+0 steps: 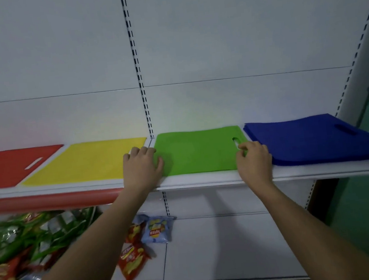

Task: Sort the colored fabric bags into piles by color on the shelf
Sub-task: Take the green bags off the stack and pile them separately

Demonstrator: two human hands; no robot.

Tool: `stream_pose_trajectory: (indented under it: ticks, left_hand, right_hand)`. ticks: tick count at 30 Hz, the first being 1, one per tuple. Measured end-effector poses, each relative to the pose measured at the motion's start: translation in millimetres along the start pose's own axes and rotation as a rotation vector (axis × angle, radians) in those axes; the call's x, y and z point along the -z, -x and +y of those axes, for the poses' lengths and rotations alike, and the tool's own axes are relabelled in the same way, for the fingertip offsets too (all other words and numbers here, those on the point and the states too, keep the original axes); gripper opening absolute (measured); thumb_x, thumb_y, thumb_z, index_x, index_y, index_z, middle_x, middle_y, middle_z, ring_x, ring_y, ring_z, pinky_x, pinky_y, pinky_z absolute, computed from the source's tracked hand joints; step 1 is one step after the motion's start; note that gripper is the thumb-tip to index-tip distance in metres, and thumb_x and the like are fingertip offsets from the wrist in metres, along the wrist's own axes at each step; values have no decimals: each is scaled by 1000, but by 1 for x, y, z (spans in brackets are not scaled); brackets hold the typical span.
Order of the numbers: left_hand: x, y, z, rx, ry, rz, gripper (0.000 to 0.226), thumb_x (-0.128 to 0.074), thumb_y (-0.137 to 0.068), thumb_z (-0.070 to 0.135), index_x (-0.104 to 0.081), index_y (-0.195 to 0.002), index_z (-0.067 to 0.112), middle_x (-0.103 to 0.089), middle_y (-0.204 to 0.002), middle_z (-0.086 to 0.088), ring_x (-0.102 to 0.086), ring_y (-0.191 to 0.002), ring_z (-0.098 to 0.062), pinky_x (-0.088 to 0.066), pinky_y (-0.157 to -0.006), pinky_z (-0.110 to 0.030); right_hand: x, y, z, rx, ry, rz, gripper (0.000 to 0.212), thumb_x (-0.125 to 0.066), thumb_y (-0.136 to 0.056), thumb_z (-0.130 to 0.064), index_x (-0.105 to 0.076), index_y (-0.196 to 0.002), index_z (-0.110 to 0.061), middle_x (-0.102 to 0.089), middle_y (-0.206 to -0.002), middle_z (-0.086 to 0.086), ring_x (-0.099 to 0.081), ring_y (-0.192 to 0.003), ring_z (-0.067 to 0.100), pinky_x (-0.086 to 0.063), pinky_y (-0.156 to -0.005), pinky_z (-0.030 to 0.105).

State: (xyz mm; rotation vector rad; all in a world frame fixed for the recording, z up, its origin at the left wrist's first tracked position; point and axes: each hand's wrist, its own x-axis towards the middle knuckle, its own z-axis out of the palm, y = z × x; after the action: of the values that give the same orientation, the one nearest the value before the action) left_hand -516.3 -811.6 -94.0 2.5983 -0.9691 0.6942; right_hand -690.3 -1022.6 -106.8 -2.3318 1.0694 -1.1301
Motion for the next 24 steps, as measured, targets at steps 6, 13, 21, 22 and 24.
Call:
stream_pose_trajectory:
  ticks: [6,13,21,22,24]
  left_hand:
    - [26,23,-4,126,-89,-56,43,-42,-97,44,-61,-126,17,-60,-128,-7,-46,-121,-29,-34,-97,-42]
    - [95,62,-43,353,-96,-100,40,-41,-95,49,-66,-112,22,-69,-99,-6,-58,-101,-31,-37,-94,-43]
    - [158,142,-121,547,-104,-150,42,-44,-90,52,-69,-81,19,-67,-70,2,-63,-68,-21,-55,-73,-35]
    - [166,153,-133,577,-102,-148,45,-44,-88,54,-69,-77,18,-67,-67,1,-64,-65,-21,-54,-69,-33]
    - [182,176,-159,632,-97,-142,48,-44,-88,56,-70,-77,18,-70,-71,0,-68,-66,-22,-55,-66,-33]
  right_hand:
    - [17,2,-44,78,-252,-296,18,-54,-93,-20,-68,-99,-10,-67,-96,4,-60,-89,23,-51,-79,36]
    - [4,41,-130,356,-206,-747,28,-51,-90,-18,-54,-69,1,-62,-88,34,-44,-60,18,-33,-59,30]
    - [-19,111,-230,624,-278,-931,37,-52,-96,-28,-51,-65,-8,-45,-65,17,-41,-58,21,-34,-60,31]
    - [-21,123,-245,648,-286,-951,35,-52,-96,-28,-50,-66,-10,-43,-66,20,-40,-58,20,-34,-61,31]
    - [-27,145,-276,689,-309,-999,37,-52,-96,-26,-51,-66,-5,-48,-73,34,-41,-59,20,-35,-61,32]
